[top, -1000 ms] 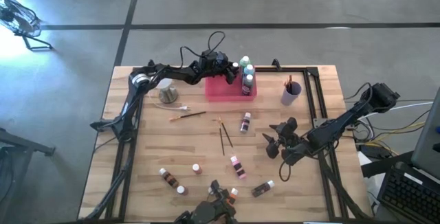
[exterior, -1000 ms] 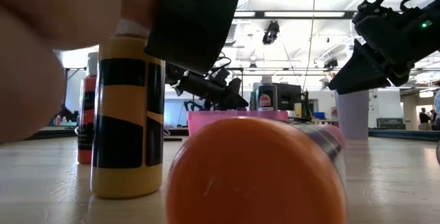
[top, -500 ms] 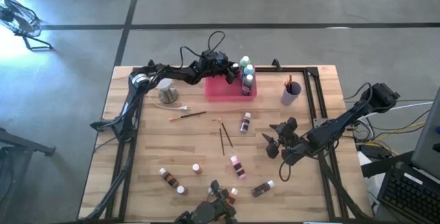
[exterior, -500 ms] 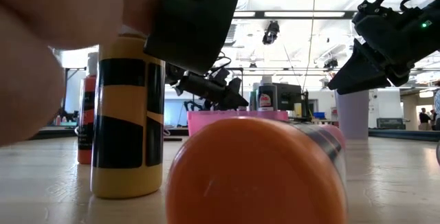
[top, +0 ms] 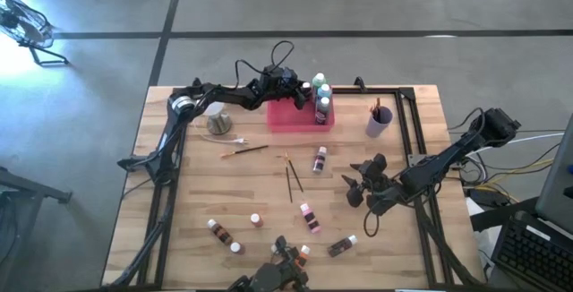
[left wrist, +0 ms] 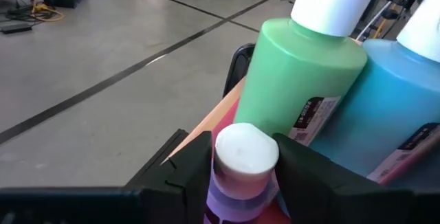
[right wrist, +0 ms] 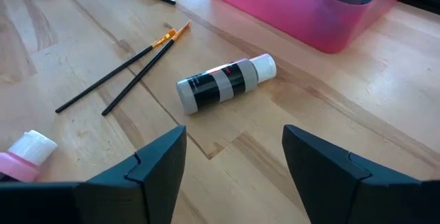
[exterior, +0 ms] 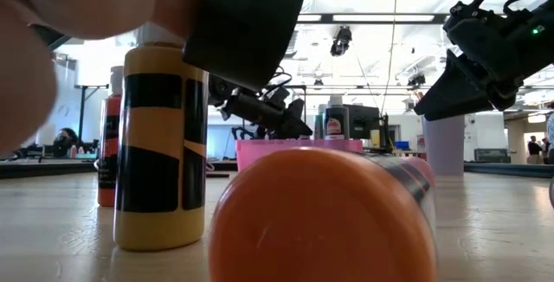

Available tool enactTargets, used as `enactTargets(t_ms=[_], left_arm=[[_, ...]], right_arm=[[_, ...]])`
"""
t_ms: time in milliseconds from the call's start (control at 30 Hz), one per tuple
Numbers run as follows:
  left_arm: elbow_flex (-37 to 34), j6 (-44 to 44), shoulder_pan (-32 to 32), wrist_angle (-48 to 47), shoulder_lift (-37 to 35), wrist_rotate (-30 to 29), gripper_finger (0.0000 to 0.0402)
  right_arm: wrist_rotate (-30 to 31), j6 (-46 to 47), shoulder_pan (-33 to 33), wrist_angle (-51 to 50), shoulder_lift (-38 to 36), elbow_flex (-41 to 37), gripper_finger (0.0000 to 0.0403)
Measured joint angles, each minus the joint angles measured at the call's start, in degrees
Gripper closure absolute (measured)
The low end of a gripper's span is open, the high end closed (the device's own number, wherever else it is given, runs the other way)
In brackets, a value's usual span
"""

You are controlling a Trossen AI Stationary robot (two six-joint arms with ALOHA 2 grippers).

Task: Pick & Place Paint Supplies
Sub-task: Put the violet black paint bottle into the pink bin, then put the black gold paint brush into the violet cup

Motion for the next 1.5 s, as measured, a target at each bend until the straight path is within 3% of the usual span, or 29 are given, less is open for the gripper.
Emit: enactTargets(t_ms=[367, 600, 867, 1067, 1267, 1500], left_arm=[[0.37, 1.67, -0.02, -1.16, -0.02, 0.50, 0.0161], [0.41, 3.17, -0.02, -1.07, -2.37, 0.78, 0.0156], [0.41, 3.35, -0.02, -5.32, -8.58, 3.78, 0.0156], [0.41, 6.65, -0.55, -18.01, -19.26, 6.34, 0.0156], [0.41, 13.61, -3.82, -38.64, -31.58, 5.61, 0.0156], [0.31, 16.29, -10.63, -64.74, -43.72, -3.64, 0.0156]], right_arm=[[-0.31, 0.02, 0.00, 0.21, -0.07, 0.00, 0.0136], [-1.38, 0.42, -0.02, 0.26, -0.07, 0.00, 0.0131], [-1.53, 0.44, -0.02, 0.81, -0.07, 0.00, 0.0155], [-1.53, -0.02, -0.02, 1.27, -0.07, 0.00, 0.0171], [-1.49, -0.01, -0.02, 1.44, -0.07, 0.00, 0.0178], [-0.87, -0.02, -0.04, 1.75, -0.07, 0.00, 0.0172]])
